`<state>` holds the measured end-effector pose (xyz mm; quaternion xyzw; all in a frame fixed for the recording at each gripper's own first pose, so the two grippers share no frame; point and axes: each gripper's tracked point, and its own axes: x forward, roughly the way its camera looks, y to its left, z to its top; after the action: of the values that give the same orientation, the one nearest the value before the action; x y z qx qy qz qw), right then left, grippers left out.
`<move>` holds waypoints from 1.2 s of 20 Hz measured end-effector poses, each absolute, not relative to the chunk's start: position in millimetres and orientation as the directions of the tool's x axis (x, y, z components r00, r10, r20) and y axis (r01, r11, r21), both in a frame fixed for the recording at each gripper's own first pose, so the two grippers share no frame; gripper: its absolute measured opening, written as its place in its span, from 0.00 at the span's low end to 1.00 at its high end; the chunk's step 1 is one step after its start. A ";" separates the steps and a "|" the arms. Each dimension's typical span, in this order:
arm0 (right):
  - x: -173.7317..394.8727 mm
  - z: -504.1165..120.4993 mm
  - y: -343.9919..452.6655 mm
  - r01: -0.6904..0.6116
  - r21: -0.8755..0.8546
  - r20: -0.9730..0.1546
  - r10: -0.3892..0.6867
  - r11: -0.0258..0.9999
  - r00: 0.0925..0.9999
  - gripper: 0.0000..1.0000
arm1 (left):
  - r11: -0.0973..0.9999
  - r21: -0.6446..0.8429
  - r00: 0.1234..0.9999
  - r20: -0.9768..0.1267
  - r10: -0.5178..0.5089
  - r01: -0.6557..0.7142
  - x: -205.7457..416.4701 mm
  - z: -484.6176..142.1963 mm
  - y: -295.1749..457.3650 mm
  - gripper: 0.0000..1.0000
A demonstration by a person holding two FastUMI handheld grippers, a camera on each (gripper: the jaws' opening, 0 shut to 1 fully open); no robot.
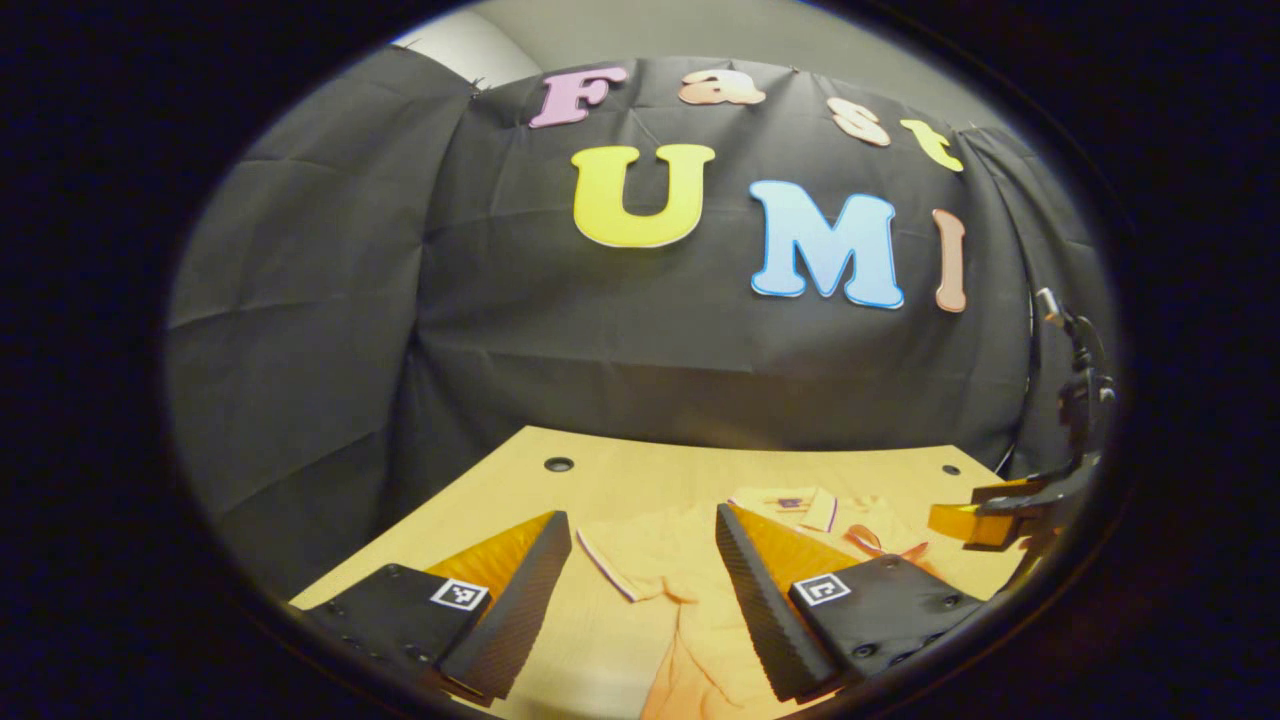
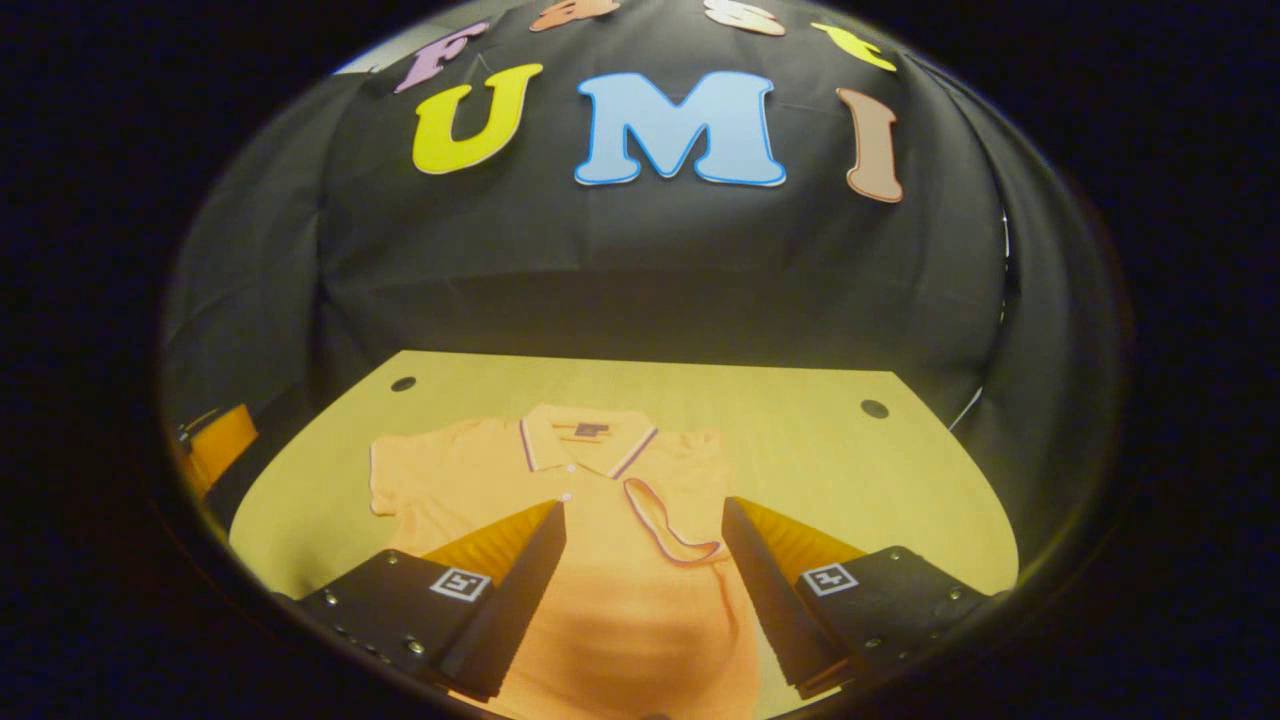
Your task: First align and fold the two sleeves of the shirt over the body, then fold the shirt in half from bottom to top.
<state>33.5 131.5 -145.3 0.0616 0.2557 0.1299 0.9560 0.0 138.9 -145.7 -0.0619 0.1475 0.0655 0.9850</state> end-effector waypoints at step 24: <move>-70.5 -58.4 31.8 -0.061 0.214 -0.366 0.138 0.975 0.920 0.97 | 0.907 -0.166 0.784 -0.577 0.229 -0.387 124.4 -325.0 190.6 0.95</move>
<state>-70.5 31.8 -58.4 0.0995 0.1929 0.0512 0.9748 124.4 190.6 -325.0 -0.1388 0.2844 0.1650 0.9341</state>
